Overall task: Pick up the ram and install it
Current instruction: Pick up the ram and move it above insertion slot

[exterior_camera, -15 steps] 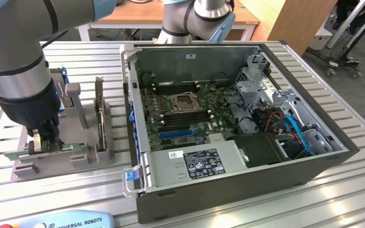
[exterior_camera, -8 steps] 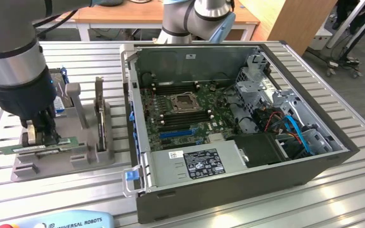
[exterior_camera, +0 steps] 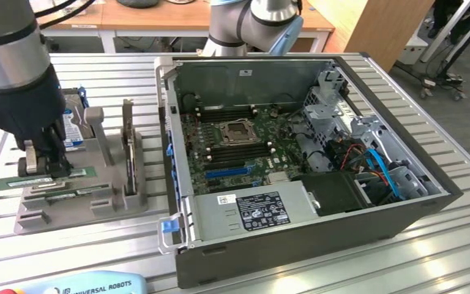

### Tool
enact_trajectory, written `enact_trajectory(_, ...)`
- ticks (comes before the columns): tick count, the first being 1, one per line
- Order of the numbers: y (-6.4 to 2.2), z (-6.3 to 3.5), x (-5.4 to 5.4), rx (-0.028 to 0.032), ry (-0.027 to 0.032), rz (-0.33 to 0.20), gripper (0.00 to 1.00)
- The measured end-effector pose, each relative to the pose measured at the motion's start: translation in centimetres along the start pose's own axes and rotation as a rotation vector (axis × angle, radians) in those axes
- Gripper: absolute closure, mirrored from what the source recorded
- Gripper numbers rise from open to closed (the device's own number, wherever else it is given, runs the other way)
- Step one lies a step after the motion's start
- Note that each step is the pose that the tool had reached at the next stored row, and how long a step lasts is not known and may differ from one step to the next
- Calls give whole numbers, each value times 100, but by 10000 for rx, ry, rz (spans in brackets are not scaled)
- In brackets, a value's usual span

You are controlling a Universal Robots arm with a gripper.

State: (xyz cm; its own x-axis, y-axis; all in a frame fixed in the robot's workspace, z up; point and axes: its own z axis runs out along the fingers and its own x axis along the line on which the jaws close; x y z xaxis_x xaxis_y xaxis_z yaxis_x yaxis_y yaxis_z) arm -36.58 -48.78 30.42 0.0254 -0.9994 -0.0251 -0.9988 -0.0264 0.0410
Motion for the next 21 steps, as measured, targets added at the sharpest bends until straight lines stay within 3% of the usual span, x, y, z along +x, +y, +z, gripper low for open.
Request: enact_trajectory(21,25,-605,-15,0,0,0,89)
